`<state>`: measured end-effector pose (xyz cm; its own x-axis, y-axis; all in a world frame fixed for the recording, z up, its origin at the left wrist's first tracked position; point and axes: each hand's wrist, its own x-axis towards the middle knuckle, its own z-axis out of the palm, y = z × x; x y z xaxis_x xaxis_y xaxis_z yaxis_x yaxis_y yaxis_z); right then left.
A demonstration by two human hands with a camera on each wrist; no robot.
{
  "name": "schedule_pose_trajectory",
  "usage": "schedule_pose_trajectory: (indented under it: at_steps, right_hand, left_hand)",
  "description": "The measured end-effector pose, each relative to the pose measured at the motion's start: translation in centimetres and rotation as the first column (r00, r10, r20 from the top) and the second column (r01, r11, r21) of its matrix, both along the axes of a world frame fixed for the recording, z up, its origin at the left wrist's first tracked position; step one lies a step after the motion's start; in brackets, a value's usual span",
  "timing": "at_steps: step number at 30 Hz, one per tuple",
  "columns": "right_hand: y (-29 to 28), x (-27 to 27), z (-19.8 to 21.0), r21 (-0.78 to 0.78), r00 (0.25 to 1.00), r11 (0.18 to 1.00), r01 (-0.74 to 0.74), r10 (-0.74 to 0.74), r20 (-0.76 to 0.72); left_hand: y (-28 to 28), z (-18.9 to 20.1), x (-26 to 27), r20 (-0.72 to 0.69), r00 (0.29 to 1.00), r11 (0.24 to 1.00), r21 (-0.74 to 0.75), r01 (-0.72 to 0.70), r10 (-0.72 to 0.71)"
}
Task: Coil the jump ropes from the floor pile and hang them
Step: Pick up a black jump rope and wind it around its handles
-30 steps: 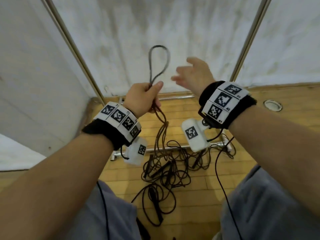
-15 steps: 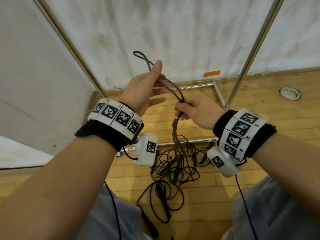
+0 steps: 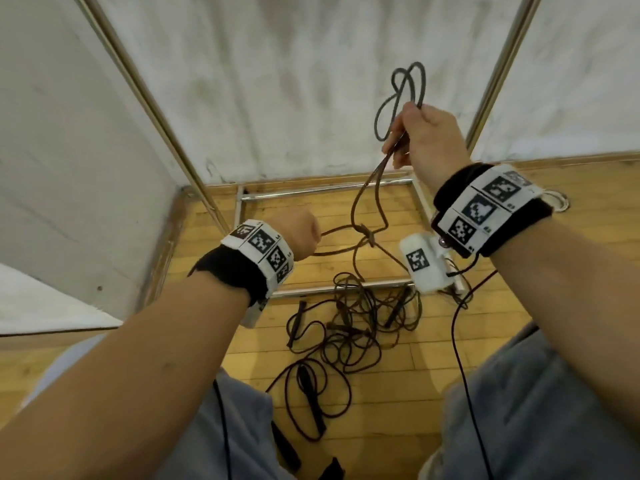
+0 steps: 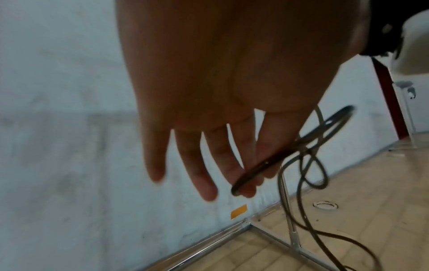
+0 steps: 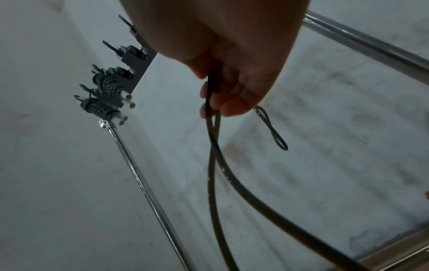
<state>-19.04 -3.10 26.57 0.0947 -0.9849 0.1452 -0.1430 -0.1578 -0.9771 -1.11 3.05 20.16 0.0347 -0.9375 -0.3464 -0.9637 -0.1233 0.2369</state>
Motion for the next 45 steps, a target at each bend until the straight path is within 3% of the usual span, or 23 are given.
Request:
schedule_pose_trajectory:
  at_steps: [2,4,6,7,8,12,16,19,21,23,25,29,32,34,36,39,43,45]
  right_hand:
    - [0.5,-0.2,0.0,0.013,0.998,0.999,-0.046,0.047,-0.035]
    - [1.3,0.2,-0.2,0.022,0.993,0.994,-0.107,0.108,-0.051]
    - [2.2,0.8,-0.1,0.034,0.985,0.985,-0.171,0.171,0.01]
    - [2.6,1.0,0.1,0.039,0.98,0.98,-0.193,0.19,0.059]
    - [2.8,1.1,0.4,0.038,0.973,0.978,-0.206,0.201,0.11]
    - [2.7,0.7,1.7,0.018,0.928,0.98,-0.2,0.184,0.323]
    - [0.8,-0.9,2.5,0.042,0.851,0.993,-0.106,0.069,0.52]
    - [-0.3,-1.7,1.9,0.142,0.829,0.982,-0.121,0.021,0.559]
    - [-0.3,-1.2,1.1,0.187,0.853,0.969,-0.162,0.042,0.52]
    - [0.1,-0.3,0.6,0.181,0.855,0.957,-0.227,0.106,0.508]
    - [0.3,0.2,0.7,0.153,0.831,0.946,-0.286,0.165,0.531]
    - [0.0,0.2,1.2,0.149,0.793,0.941,-0.304,0.164,0.587]
    - [0.0,0.1,0.5,0.169,0.88,0.956,-0.24,0.141,0.453]
    - [0.0,-0.2,-0.4,0.169,0.965,0.96,-0.225,0.195,0.176]
    - [0.3,-0.3,-1.4,0.156,0.925,0.929,-0.336,0.357,-0.132]
    - [0.7,-0.3,-2.5,0.151,0.85,0.894,-0.421,0.447,-0.279]
    - [0.2,-0.2,-2.9,0.175,0.82,0.909,-0.379,0.417,-0.391]
    - [0.4,0.2,-3.1,0.213,0.77,0.887,-0.409,0.461,-0.441]
  left_hand:
    - [-0.1,0.7,-0.1,0.003,1.0,0.993,-0.112,-0.023,0.023]
    - [-0.2,1.6,-0.5,-0.318,0.948,0.972,-0.22,-0.082,0.008]
    - [0.2,2.6,-1.7,-0.656,0.754,0.979,-0.179,-0.097,-0.045]
    - [0.3,3.0,-2.3,-0.733,0.676,0.986,-0.154,-0.068,-0.068]
    - [0.5,3.2,-2.8,-0.758,0.646,0.987,-0.157,-0.044,-0.092]
    - [0.2,3.3,-3.0,-0.683,0.721,0.962,-0.26,-0.089,-0.117]
    - [0.4,1.4,-2.3,-0.395,0.914,0.995,-0.01,0.101,-0.096]
    - [0.2,0.1,-2.2,-0.22,0.974,0.998,-0.034,0.052,-0.059]
    - [-0.3,0.5,-2.4,-0.379,0.925,0.985,-0.157,-0.075,0.01]
    - [-1.0,1.0,-2.9,-0.577,0.816,0.964,-0.231,-0.131,-0.027]
    - [-1.1,1.5,-3.6,-0.604,0.792,0.954,-0.282,-0.104,-0.092]
    - [-1.5,1.3,-4.7,-0.629,0.775,0.956,-0.264,-0.132,-0.066]
    - [-2.0,1.3,-4.6,-0.621,0.782,0.949,-0.275,-0.157,-0.05]
    - [-2.3,1.6,-4.0,-0.674,0.737,0.919,-0.317,-0.236,-0.043]
    - [-2.5,2.0,-3.3,-0.744,0.665,0.879,-0.358,-0.314,-0.066]
    - [-2.5,2.6,-2.7,-0.807,0.589,0.865,-0.327,-0.38,-0.046]
    - [-2.7,2.3,-2.3,-0.739,0.674,0.861,-0.346,-0.372,-0.005]
    - [-2.7,2.4,-2.0,-0.733,0.68,0.847,-0.361,-0.39,0.001]
